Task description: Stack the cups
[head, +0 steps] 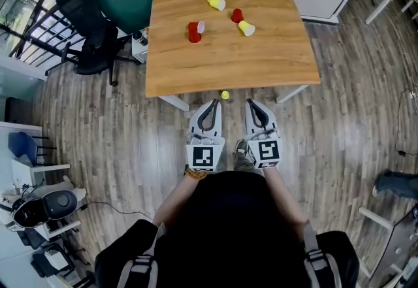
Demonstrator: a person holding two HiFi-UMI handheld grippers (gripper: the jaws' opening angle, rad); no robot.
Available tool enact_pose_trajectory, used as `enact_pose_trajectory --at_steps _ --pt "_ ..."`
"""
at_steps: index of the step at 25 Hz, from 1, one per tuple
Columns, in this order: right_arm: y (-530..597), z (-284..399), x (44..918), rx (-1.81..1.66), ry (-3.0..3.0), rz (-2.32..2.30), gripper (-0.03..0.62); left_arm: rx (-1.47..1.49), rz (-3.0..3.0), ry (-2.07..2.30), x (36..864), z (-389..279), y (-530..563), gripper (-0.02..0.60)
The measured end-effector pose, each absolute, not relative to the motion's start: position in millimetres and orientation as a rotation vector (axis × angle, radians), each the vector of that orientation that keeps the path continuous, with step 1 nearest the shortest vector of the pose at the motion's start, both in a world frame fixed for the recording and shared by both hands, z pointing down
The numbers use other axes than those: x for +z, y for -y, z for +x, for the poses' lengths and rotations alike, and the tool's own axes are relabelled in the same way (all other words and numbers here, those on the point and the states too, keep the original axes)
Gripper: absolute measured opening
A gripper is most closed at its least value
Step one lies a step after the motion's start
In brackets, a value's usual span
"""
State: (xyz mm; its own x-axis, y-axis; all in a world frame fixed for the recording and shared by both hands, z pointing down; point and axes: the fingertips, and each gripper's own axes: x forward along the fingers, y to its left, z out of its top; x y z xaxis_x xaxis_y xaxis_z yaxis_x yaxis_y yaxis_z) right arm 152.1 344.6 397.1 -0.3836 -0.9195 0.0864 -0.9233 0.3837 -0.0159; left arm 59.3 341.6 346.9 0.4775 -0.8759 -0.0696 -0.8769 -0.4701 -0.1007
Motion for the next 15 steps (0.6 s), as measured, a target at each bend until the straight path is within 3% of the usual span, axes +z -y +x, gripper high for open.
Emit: enact_pose_trajectory --at_steps 15 --pt "-238.0 184.2 418.2 0.111 2.58 1.491 0.008 0.068 -2.477 -1.789 354.6 50.8 -238.6 0.026"
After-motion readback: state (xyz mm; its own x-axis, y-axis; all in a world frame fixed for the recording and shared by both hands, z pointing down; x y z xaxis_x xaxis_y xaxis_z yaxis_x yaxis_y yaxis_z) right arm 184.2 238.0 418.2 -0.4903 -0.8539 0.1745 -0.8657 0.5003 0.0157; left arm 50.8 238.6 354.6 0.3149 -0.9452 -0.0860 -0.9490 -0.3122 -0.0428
